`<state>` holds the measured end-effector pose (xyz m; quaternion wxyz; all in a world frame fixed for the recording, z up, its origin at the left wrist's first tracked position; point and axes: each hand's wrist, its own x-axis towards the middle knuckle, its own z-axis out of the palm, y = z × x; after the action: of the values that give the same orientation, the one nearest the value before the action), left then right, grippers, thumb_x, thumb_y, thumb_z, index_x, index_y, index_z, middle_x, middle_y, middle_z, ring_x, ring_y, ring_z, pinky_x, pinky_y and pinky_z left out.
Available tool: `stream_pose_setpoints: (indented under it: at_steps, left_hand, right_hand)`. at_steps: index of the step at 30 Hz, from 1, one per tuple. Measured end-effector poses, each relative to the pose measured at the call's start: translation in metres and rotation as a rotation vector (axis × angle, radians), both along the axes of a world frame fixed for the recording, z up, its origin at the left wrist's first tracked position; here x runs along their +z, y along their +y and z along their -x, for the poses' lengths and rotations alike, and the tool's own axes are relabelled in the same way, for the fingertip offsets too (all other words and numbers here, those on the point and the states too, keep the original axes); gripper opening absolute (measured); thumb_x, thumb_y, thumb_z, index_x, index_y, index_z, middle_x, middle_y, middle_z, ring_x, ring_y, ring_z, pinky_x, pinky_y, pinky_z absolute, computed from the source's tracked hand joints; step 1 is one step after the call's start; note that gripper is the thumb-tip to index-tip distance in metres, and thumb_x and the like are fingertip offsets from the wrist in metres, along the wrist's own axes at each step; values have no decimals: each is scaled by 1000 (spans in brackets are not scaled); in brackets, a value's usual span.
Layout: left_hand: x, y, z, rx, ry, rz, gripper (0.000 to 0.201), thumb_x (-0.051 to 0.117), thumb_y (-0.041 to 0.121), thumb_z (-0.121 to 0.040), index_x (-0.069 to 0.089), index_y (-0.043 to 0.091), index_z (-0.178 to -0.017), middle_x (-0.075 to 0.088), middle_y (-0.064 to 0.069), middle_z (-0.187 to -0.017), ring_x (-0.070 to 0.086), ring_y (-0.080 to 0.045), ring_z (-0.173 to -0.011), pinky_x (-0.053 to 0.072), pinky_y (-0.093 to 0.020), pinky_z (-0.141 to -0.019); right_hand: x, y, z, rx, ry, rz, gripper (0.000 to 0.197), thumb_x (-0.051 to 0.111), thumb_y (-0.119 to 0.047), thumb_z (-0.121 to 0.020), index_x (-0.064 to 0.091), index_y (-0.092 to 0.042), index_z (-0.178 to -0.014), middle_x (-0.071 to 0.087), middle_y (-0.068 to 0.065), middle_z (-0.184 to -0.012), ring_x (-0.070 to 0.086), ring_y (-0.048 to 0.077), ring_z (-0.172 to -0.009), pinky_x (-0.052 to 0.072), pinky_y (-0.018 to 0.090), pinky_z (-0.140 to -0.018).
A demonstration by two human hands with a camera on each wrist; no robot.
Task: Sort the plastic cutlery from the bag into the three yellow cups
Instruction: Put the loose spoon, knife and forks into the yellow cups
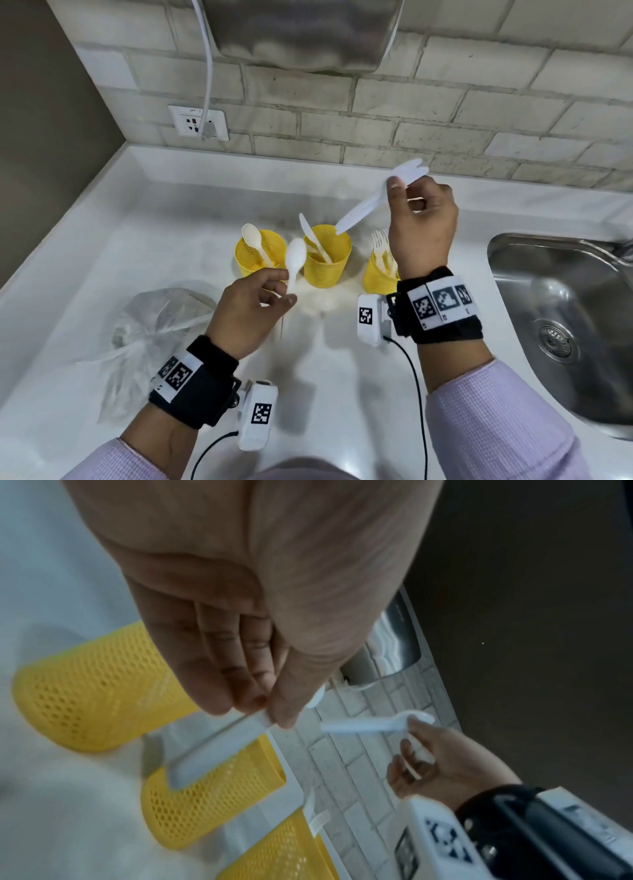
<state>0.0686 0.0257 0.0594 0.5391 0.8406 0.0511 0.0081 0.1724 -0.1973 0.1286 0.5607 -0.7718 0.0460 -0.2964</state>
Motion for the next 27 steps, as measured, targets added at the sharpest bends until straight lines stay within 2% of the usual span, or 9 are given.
stream_pose_setpoints:
  at_steps: [2, 4, 7, 11, 16, 18, 21, 24, 27]
  left_hand:
    - [-1, 7, -2, 24, 19, 7, 16, 79, 17, -87, 72, 27, -98, 69, 7, -84, 71, -19, -73, 54, -33, -75]
    - [0, 10, -4, 35, 28, 28, 8, 77, 15, -88, 70, 20, -90, 73, 8, -91, 72, -22, -72, 55, -40, -79]
    - [3, 11, -5, 59, 27, 93, 14, 73, 9, -91, 63, 10, -80, 76, 12, -102, 72, -23, -69, 56, -37, -77]
    - [13, 10, -7, 103, 1, 119, 12, 68, 11, -94, 70, 13, -83, 76, 6, -95, 72, -24, -73, 58, -36, -71]
    - [29, 21, -20, 139, -86, 34, 10, 72, 24, -92, 73, 15, -88, 74, -2, -79, 73, -25, -72, 61, -50, -76]
    - [37, 27, -29, 153, -121, -8, 15, 70, 33, -86, 75, 19, -91, 74, 1, -77, 74, -21, -72, 60, -50, -77]
    - [49, 35, -44, 180, -177, -76, 18, 69, 36, -84, 76, 22, -93, 76, 5, -80, 74, -16, -72, 60, -43, -80]
    - [51, 42, -64, 204, -184, -190, 15, 70, 36, -83, 75, 23, -89, 76, 9, -79, 73, -11, -75, 59, -38, -84]
    - [42, 45, -80, 195, -147, -341, 9, 74, 33, -83, 72, 24, -83, 73, 15, -75, 72, -10, -76, 57, -34, -81]
  right_hand:
    - [-16, 2, -9, -11, 52, 99, 20, 69, -41, -89, 60, -29, -75, 55, 3, -93, 62, 30, -86, 53, 39, -84]
    - [-34, 6, -16, 19, 103, 168, 19, 69, -43, -87, 59, -33, -74, 53, 2, -92, 60, 36, -91, 51, 46, -88]
    - [-58, 12, -22, 91, 207, 277, 18, 72, -39, -90, 73, -22, -83, 58, 11, -100, 56, 39, -101, 38, 33, -91]
    - [-76, 21, -19, 148, 289, 410, 23, 71, -37, -93, 78, -15, -93, 57, 14, -110, 48, 37, -108, 29, 29, -92]
    - [-77, 21, -8, 158, 274, 474, 32, 74, -37, -90, 70, -17, -113, 54, 12, -116, 46, 36, -111, 31, 28, -92]
    - [-76, 21, 0, 119, 198, 442, 42, 76, -33, -86, 61, -15, -121, 50, 12, -119, 48, 35, -109, 35, 32, -93]
    - [-74, 23, 14, 82, 90, 428, 40, 72, -27, -83, 57, -13, -118, 48, 10, -116, 50, 32, -104, 42, 38, -89]
    - [-80, 25, 24, 146, 101, 533, 27, 72, -21, -83, 65, -13, -108, 49, 11, -109, 49, 34, -101, 43, 40, -88]
    - [-91, 26, 28, 222, 183, 689, 24, 74, -19, -81, 71, -14, -105, 51, 12, -107, 50, 37, -99, 43, 41, -89]
